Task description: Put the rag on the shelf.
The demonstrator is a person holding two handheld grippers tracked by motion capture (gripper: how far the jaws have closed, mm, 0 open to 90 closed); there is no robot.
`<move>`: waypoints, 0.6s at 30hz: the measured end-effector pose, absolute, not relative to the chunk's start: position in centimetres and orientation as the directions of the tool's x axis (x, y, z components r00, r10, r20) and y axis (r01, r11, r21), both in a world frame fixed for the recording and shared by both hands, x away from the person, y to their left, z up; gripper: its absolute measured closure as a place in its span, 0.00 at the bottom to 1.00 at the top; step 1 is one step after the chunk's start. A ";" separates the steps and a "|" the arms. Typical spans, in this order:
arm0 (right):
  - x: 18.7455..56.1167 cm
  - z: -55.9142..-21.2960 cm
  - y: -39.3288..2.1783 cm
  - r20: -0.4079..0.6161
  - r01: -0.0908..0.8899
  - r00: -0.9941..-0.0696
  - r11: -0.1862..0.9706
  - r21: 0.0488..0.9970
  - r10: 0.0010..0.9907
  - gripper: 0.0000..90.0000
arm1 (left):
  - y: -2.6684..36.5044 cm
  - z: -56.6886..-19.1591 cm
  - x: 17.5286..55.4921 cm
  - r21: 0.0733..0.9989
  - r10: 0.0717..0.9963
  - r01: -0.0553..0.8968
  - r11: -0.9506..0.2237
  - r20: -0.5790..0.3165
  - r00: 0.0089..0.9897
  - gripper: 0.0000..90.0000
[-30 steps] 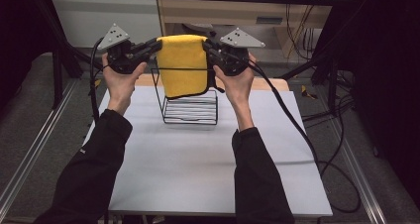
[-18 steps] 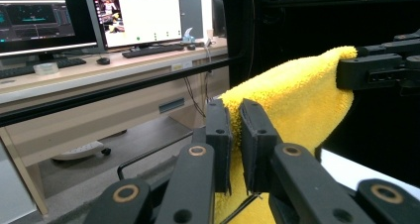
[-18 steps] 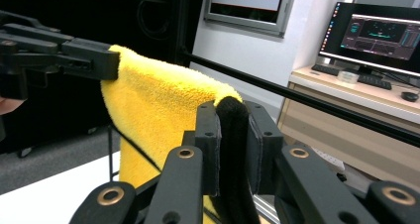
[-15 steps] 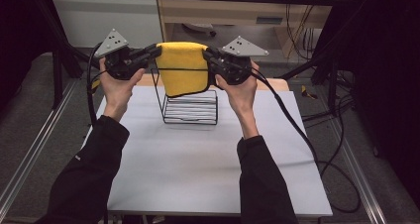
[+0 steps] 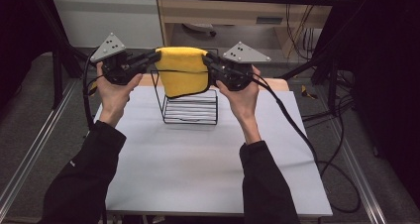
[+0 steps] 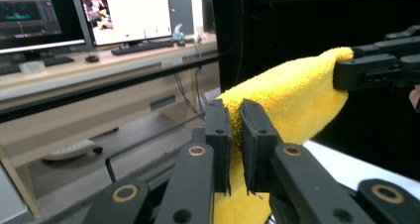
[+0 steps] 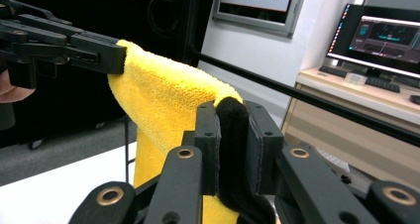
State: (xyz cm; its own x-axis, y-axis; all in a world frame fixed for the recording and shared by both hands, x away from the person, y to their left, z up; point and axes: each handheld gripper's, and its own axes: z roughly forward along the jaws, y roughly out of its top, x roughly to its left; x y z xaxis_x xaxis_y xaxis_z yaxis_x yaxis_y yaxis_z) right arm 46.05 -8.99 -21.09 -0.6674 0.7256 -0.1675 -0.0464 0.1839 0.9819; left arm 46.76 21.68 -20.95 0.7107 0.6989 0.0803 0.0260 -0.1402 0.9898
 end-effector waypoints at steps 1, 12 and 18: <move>45.9 -21.1 -9.0 -0.165 -0.041 -0.670 0.185 0.982 0.724 0.87 | 21.7 -21.0 46.6 0.989 0.697 0.031 -0.147 0.081 0.713 0.92; 43.8 -22.2 -8.9 -0.178 -0.039 -0.681 0.208 0.977 0.710 0.87 | 21.4 -21.9 44.5 0.979 0.691 0.019 -0.205 0.131 0.710 0.92; 43.0 -23.2 -8.8 -0.177 -0.050 -0.680 0.196 0.979 0.711 0.87 | 21.3 -22.3 44.0 0.979 0.700 0.012 -0.202 0.136 0.701 0.92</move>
State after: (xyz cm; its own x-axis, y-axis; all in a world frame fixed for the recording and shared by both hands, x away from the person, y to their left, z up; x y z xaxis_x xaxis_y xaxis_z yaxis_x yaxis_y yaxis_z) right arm 42.98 -8.82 -23.19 -0.6805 0.7111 -0.1768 -0.0495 0.1962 0.9793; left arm 44.02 21.27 -22.28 0.7014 0.6997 0.1359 0.0118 -0.2020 0.9793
